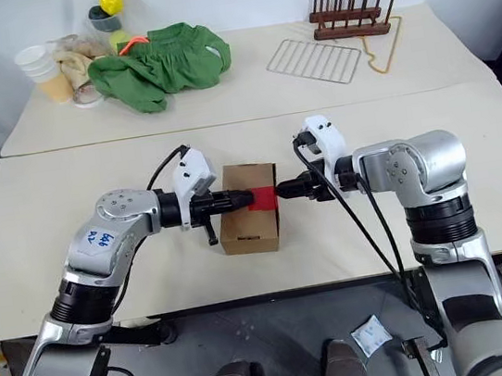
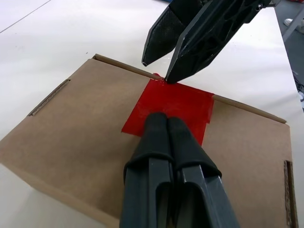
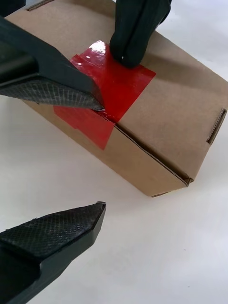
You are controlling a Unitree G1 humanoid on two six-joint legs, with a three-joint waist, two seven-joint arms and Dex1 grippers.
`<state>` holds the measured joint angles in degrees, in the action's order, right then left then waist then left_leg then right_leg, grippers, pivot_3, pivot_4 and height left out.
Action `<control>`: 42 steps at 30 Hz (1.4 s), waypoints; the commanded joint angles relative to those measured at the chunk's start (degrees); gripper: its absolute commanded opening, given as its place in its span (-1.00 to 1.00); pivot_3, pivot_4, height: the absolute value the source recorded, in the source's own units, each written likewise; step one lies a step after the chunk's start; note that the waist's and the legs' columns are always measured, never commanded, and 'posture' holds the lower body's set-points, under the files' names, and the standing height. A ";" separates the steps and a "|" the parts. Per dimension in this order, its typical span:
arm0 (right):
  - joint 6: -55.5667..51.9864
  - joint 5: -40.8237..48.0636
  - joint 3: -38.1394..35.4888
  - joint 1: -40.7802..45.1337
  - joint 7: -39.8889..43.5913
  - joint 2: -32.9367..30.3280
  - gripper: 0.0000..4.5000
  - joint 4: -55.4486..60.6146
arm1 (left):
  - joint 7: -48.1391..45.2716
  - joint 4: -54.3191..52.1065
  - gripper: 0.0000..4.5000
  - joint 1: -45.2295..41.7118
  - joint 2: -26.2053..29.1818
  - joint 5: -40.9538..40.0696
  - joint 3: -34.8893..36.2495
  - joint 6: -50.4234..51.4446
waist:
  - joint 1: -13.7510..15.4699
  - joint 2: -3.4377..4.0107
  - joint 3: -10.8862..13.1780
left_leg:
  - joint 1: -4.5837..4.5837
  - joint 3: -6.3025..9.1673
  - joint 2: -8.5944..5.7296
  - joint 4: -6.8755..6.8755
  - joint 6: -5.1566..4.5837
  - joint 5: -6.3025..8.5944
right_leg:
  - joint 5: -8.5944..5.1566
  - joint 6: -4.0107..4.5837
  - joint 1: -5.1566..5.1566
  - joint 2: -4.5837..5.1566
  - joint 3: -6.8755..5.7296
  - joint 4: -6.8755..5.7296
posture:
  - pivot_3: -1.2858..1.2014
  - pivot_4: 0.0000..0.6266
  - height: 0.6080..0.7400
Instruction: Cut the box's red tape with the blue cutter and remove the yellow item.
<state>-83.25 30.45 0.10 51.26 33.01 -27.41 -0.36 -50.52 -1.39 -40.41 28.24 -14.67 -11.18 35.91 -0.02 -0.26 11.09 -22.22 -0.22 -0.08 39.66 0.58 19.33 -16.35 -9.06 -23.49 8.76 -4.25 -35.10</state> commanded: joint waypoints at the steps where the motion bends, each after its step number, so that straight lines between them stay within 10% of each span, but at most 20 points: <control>1: -3.82 -1.05 4.23 -1.26 -0.68 -2.57 0.41 -1.21 | 0.14 -0.85 -1.00 0.72 1.09 0.19 0.64 0.69 | 0.02 0.00 -0.01 | 0.00 0.00 0.00 0.00 0.00 0.00 | 0.00 0.00 0.01 0.00 0.00 0.00 | 0.03 -0.52 1.00; 42: -2.10 -4.38 12.52 2.57 -0.49 -6.53 0.41 -14.33 | 3.29 -2.11 -1.00 4.46 1.21 1.88 -4.59 9.49 | 0.79 -0.03 -2.39 | 1.13 0.03 -0.01 -0.59 -0.10 0.12 | -0.01 0.02 1.13 0.00 -0.01 0.58 | 0.03 -0.52 1.00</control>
<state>-83.72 30.61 9.08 56.50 34.92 -31.26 -10.81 -47.00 -5.03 -37.91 28.23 -14.10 -13.62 43.09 0.76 -0.29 8.70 -21.10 -0.21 -0.09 39.07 0.48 19.45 -16.36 -9.04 -22.36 8.76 -4.25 -34.48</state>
